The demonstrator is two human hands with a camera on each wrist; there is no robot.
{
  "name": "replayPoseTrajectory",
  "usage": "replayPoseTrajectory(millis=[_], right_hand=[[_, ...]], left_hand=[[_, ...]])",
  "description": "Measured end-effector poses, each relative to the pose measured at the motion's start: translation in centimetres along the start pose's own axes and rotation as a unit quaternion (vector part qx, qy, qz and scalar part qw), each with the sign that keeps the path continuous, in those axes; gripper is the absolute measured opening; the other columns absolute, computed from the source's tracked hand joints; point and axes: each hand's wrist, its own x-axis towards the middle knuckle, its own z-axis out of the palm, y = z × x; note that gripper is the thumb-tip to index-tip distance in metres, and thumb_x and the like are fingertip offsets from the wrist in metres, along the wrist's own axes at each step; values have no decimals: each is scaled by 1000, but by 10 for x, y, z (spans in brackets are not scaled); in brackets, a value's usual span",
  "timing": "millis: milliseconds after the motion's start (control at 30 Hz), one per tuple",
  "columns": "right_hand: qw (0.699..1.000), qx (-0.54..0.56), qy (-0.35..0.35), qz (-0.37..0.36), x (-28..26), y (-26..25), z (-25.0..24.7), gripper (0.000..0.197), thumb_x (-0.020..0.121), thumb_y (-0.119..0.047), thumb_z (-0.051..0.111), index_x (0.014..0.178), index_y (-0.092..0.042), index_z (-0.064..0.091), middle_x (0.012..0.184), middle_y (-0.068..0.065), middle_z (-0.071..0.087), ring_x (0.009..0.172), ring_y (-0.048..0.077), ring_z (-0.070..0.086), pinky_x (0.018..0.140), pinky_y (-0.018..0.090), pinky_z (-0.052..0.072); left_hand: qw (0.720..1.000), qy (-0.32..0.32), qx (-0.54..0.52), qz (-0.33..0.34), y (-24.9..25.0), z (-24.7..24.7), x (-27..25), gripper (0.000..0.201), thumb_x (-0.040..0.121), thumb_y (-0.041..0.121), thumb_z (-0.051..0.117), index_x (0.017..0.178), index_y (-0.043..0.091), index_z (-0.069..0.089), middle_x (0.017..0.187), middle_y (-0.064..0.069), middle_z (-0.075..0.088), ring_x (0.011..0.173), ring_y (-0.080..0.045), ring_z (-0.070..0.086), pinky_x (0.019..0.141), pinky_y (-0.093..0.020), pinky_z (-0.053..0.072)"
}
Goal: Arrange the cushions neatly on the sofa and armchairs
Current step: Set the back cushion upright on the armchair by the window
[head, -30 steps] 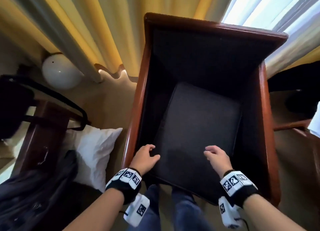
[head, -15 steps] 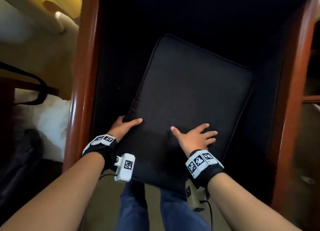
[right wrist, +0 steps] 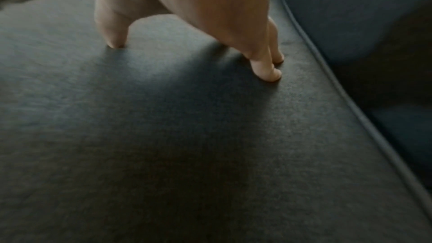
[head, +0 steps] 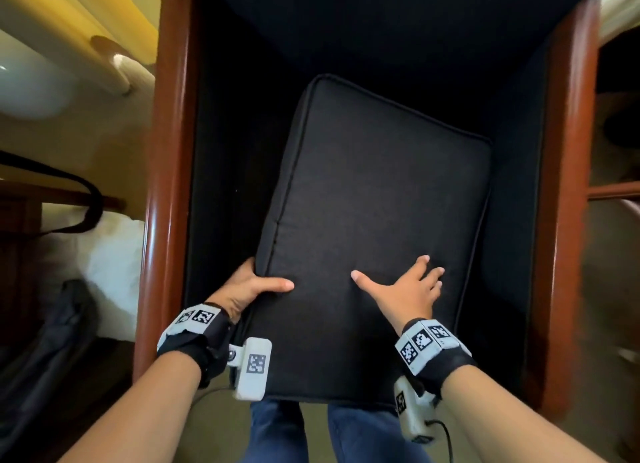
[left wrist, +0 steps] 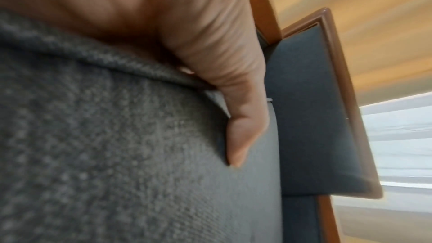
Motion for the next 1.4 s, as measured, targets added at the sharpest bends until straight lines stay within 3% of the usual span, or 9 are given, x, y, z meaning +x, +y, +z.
replayPoseTrajectory(millis=[133, 333, 400, 533, 667, 833, 967, 1200, 1400], right_hand=[[999, 26, -29, -28, -16, 20, -33, 135, 60, -74, 73, 156, -18, -3, 164, 13, -9, 151, 31, -5, 119, 45, 15], [964, 215, -84, -131, -70, 12, -93, 118, 57, -68, 80, 152, -22, 28, 158, 1, 29, 144, 17, 29, 117, 37, 26], [941, 281, -86, -168, -88, -3, -106, 133, 40, -82, 75, 151, -25, 29, 157, -2, 32, 142, 14, 31, 117, 37, 27], [900, 375, -87, -203, -118, -28, -134, 117, 59, -59, 83, 153, -25, 21, 159, 2, 25, 145, 17, 26, 116, 37, 26], [891, 408, -80, -184, -130, -16, -147, 145, 32, -66, 89, 152, -26, 20, 155, 7, 33, 141, 23, 35, 115, 49, 33], [949, 217, 115, -197, -158, 1, -155, 122, 68, -32, 86, 152, 1, 4, 160, 22, 6, 148, 35, 11, 119, 38, 14], [891, -56, 295, -341, -175, -8, -144, 122, 60, -49, 84, 153, -9, 15, 158, 28, 7, 145, 45, 7, 115, 59, 15], [774, -325, 71, -539, -180, -65, -134, 125, 63, -57, 78, 154, -24, 1, 164, 10, 1, 150, 28, -8, 118, 52, -3], [738, -419, 124, -514, -188, -59, -103, 113, 59, -35, 84, 148, -20, 16, 145, 14, 28, 139, 38, 21, 111, 68, 6]], left_hand=[[997, 17, 64, 48, 1, 16, -38, 104, 19, 37, 91, 113, 14, 53, 109, -9, 69, 104, -27, 66, 88, -39, 54], [958, 75, 237, 146, 45, 50, -112, 86, 34, 55, 80, 107, 20, 48, 114, -1, 61, 108, -25, 59, 99, -42, 48], [930, 79, 319, 168, 71, 66, -138, 81, 44, 54, 79, 107, 16, 45, 111, 0, 56, 107, -28, 55, 92, -38, 45], [856, 113, 452, 224, 114, 94, -178, 68, 62, 41, 81, 108, 13, 39, 93, 2, 52, 100, -31, 59, 76, -32, 38], [779, 120, 550, 275, 129, 95, -196, 72, 58, 38, 80, 111, 13, 38, 87, 2, 55, 82, -28, 60, 69, -31, 39], [730, 118, 600, 306, 112, 74, -202, 69, 54, 30, 81, 107, 15, 40, 95, 0, 58, 82, -26, 59, 66, -33, 44], [721, 142, 590, 335, 105, 64, -203, 84, 59, 38, 79, 131, 15, 41, 123, -1, 57, 110, -25, 55, 90, -35, 40], [693, 214, 600, 338, 66, 26, -215, 100, 53, 64, 68, 141, 25, 42, 130, 4, 57, 114, -23, 57, 94, -40, 41], [737, 242, 552, 307, 15, -26, -230, 100, 54, 51, 73, 144, 27, 37, 137, 5, 48, 124, -22, 50, 103, -38, 36]])
